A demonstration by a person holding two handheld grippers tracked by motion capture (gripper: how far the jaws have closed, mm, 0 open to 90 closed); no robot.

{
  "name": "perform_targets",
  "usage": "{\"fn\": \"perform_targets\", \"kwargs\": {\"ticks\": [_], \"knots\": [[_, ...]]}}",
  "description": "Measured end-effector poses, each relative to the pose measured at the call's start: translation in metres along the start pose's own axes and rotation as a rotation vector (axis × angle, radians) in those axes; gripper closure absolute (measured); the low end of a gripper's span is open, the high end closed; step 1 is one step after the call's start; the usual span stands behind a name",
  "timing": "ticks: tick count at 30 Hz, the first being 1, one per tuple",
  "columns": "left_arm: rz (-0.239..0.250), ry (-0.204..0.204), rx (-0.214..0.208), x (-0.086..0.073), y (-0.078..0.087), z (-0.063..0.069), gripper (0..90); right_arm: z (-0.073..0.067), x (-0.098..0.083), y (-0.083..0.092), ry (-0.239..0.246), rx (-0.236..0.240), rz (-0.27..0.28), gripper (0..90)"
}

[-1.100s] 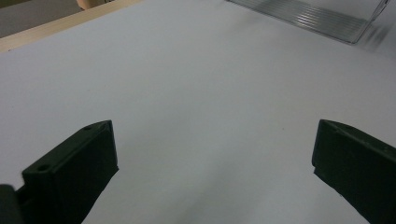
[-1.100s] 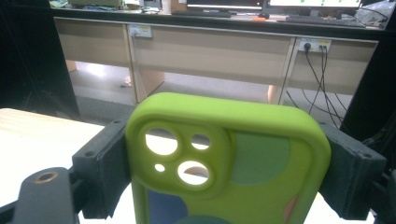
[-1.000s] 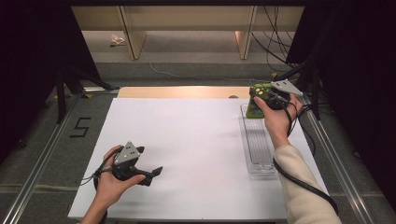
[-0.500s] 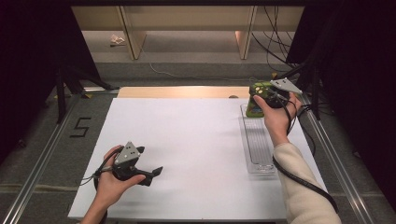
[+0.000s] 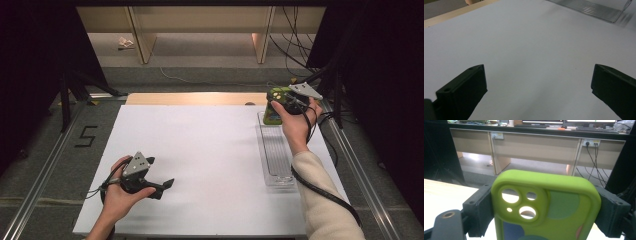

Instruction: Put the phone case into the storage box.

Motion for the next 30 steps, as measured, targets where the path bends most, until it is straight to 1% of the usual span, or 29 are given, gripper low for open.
{"fn": "perform_targets", "kwargs": {"ticks": [14,30], "knots": [[0.001,0.001,0.000,0.000,0.000,0.000,0.0,-0.003,-0.001,-0.007,-0.002,0.001,-0.010,16.6],[0.001,0.003,-0.002,-0.001,-0.001,-0.001,0.0,-0.002,-0.003,-0.017,-0.007,-0.003,-0.031,16.6]]}}
Point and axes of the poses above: each handheld gripper's, and its own axes: y roughly backward along the jaws, x roughly out of its top, z roughly to its right, the point moved 3 cm from there along -y, roughly forward along the jaws, and after that the axes turned 11 degrees about -x, right-handed, at the moved point
